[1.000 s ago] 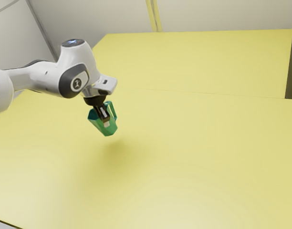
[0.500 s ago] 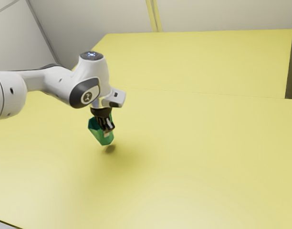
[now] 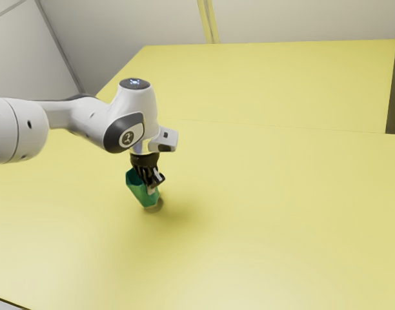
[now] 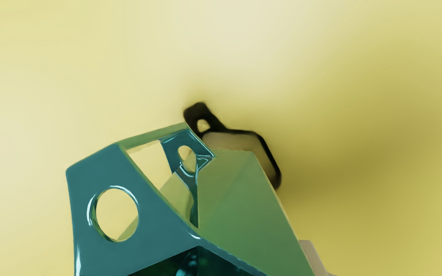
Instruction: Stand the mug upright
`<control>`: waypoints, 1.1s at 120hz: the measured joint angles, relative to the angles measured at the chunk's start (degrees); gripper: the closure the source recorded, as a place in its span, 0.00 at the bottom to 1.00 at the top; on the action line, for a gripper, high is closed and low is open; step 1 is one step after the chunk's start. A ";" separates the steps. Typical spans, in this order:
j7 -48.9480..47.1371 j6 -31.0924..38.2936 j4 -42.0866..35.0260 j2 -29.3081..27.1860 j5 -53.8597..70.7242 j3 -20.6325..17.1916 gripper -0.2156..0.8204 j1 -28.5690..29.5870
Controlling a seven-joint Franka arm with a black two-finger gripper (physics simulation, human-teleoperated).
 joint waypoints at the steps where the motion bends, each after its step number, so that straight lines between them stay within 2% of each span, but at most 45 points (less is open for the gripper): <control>1: -0.08 0.02 0.00 0.04 -0.04 -0.01 0.96 0.02; 57: -2.93 1.55 0.52 3.01 -0.84 0.01 0.96 -0.15; 92: -3.61 1.66 0.52 2.94 -1.14 0.01 0.76 -0.15; 132: -3.93 1.60 1.46 2.69 -1.09 -0.05 0.59 -0.14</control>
